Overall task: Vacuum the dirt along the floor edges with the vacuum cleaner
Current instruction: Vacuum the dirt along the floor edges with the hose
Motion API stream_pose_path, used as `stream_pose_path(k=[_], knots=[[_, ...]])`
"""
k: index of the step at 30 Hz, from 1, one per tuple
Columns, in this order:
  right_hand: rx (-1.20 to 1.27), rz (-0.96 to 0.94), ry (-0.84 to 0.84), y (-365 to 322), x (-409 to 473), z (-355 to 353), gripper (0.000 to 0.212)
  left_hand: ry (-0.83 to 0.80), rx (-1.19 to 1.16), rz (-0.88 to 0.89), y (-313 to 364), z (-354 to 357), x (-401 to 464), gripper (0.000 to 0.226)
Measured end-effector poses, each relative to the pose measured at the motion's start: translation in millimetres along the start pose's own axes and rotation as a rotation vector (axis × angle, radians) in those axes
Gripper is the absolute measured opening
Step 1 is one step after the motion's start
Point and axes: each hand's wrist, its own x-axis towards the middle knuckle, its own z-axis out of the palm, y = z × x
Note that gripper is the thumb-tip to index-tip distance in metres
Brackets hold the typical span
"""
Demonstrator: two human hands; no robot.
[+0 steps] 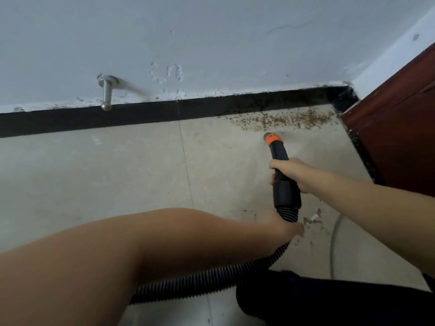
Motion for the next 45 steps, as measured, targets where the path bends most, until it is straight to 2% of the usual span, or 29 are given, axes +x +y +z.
stream_pose_path(k=[3, 6, 12, 17, 22, 27, 32, 39, 45], knots=[[0.034, -0.055, -0.032, 5, 2, 2, 0.02, 0.025, 0.007, -0.061, 5, 2, 0, 0.021], [-0.035, -0.116, -0.096, 8, 1, 11, 0.022, 0.061, -0.061, -0.132, 2, 11, -3, 0.021], [-0.138, -0.16, -0.19, 15, 1, 8, 0.022, 0.136, -0.105, -0.159, 6, 33, -7, 0.022], [-0.012, -0.111, -0.139, 24, 8, -30, 0.02, 0.078, -0.098, -0.143, 25, 49, -2, 0.019], [-0.015, -0.079, -0.035, 18, 25, -67, 0.029, 0.072, -0.125, -0.152, 55, 63, 18, 0.019], [0.042, -0.071, -0.046, 5, 30, -84, 0.027, 0.101, -0.08, -0.158, 78, 58, 27, 0.019], [0.19, -0.028, -0.097, -7, 17, -69, 0.022, 0.054, 0.032, -0.251, 87, 24, 11, 0.019], [-0.02, -0.111, -0.231, -10, 3, -24, 0.018, 0.031, -0.053, -0.316, 63, 11, -14, 0.019], [0.029, -0.064, -0.243, -25, 14, -20, 0.015, 0.02, -0.06, -0.227, 56, -6, -5, 0.023]])
